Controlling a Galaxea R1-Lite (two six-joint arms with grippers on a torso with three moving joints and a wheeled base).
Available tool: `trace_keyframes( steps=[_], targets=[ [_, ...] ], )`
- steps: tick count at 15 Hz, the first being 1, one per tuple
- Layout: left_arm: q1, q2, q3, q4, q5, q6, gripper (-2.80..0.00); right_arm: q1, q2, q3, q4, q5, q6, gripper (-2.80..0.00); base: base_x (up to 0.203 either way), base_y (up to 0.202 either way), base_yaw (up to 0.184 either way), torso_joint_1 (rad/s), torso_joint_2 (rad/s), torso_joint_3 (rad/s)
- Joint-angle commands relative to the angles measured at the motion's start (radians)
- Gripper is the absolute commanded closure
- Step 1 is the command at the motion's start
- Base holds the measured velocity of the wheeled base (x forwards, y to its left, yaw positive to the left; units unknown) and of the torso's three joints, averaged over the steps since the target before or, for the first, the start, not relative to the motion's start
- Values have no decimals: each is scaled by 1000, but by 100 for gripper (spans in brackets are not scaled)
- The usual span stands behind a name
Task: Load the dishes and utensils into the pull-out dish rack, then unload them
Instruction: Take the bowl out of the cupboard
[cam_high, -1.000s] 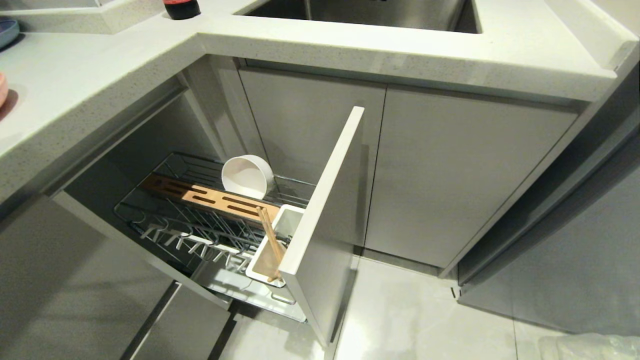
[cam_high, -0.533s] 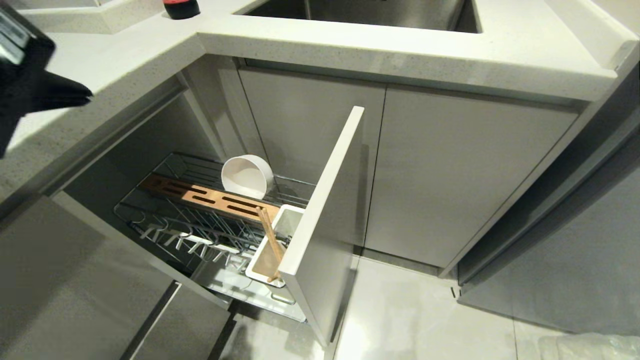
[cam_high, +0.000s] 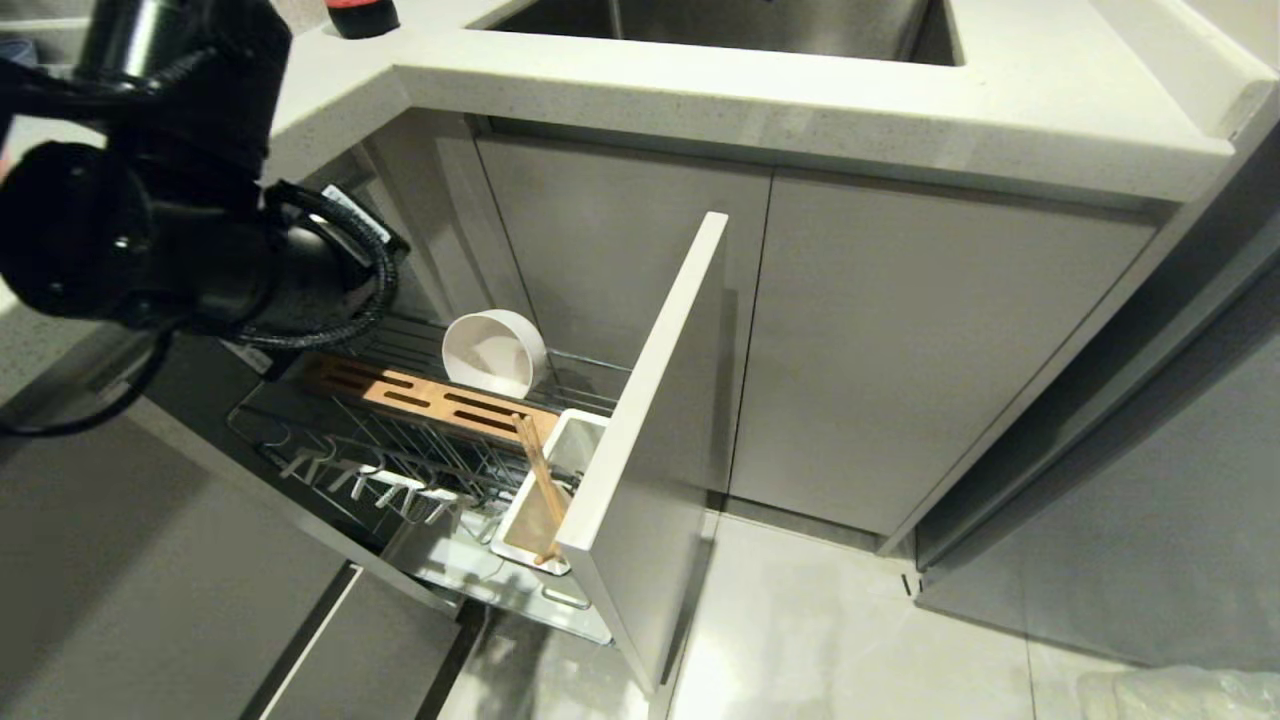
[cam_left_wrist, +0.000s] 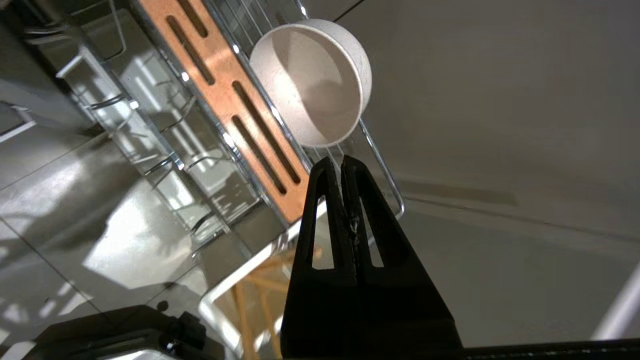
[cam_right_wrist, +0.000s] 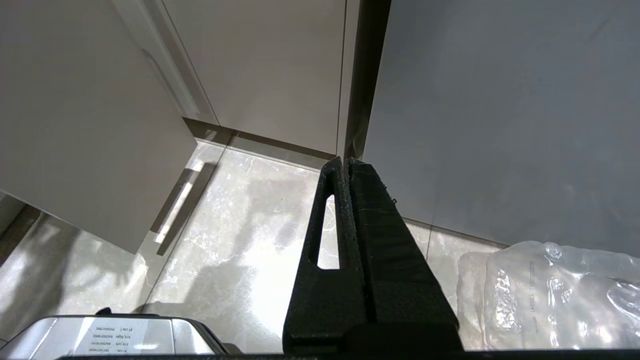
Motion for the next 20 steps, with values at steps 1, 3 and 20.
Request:
trace_keyframes(
  steps=[1, 3, 20],
  targets=[
    [14, 89, -3, -17, -4, -6, 0, 0, -1, 0, 0, 1, 0, 0, 0, 0, 0, 0, 0, 0],
    [18, 150, -5, -40, -23, -6, 0, 0, -1, 0, 0, 1, 0, 0, 0, 0, 0, 0, 0, 0],
    [53, 267, -73, -71, -47, 0, -280, 0, -1, 0, 0, 1, 0, 0, 0, 0, 0, 0, 0, 0]
  ],
)
